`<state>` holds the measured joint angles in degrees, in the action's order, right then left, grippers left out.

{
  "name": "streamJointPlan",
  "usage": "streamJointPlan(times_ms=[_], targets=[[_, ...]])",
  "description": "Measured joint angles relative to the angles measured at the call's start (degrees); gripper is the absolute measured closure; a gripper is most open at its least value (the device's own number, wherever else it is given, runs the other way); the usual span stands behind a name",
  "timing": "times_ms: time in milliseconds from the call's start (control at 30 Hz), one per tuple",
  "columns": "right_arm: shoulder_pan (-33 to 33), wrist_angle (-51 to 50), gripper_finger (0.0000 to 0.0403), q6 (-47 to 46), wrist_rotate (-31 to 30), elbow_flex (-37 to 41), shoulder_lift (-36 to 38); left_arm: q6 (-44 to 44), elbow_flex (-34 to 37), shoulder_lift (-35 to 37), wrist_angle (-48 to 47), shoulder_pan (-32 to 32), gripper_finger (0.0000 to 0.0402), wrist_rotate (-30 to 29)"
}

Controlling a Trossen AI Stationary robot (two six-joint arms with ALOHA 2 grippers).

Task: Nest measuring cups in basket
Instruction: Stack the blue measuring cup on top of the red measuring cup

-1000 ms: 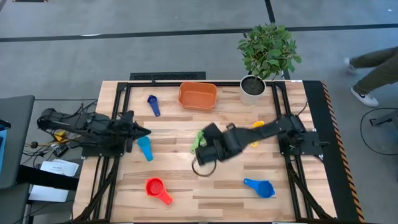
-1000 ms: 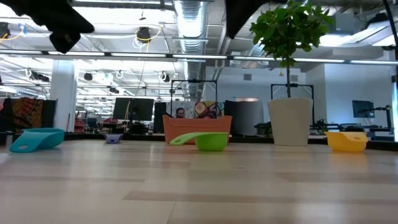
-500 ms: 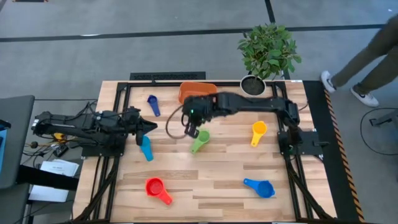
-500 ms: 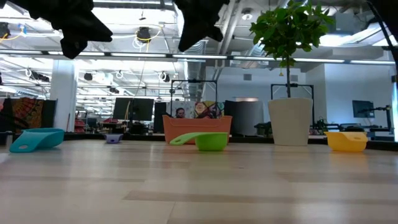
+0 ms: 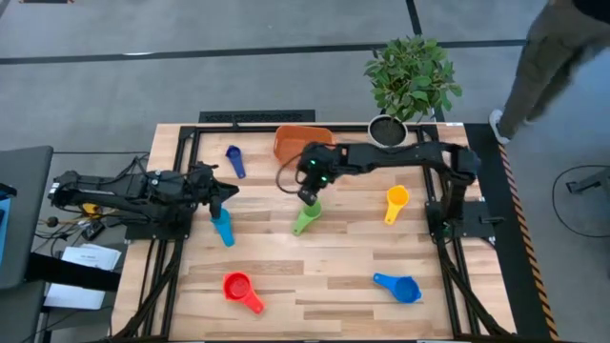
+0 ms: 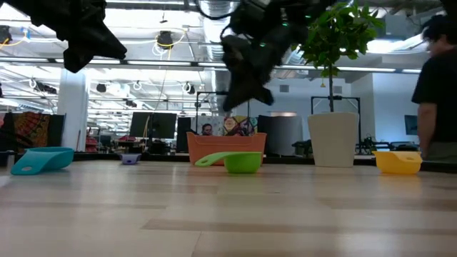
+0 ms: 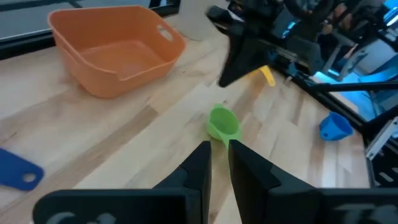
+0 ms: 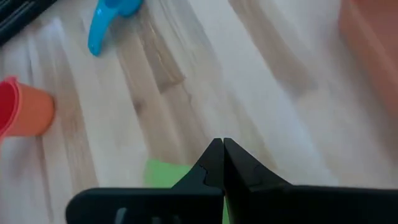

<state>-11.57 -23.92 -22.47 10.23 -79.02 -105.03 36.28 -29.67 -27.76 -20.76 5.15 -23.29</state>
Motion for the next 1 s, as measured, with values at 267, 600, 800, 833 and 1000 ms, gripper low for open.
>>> streamJointPlan(times_ms=[267, 600, 800, 833, 1000], targets=[[2.53, 7.4, 0.0353, -15.11, -9.22, 19.23, 13.87, -1.44, -0.02, -2.1, -0.79, 0.0, 0.0358, -5.35], [8.67, -5.02, 0.0325, -42.02, -23.76, 34.08, 31.38, -2.61, -0.03, -8.85, 1.5, 0.0, 0.0358, -5.29], [9.3, -23.99, 0.0315, -49.92, -26.66, 34.47, 37.87, 0.44, -0.04, -11.59, 3.48, 0.04, 0.0358, -4.8], [9.3, -27.04, 0.0313, -50.75, -26.9, 34.47, 38.67, 0.57, -0.04, -11.85, 3.91, 0.02, 0.0358, -4.15], [9.51, -36.3, 0.0292, -53.84, -26.47, 34.48, 41.7, 2.77, -0.04, -12.69, 3.86, 0.04, 0.0358, -2.01]])
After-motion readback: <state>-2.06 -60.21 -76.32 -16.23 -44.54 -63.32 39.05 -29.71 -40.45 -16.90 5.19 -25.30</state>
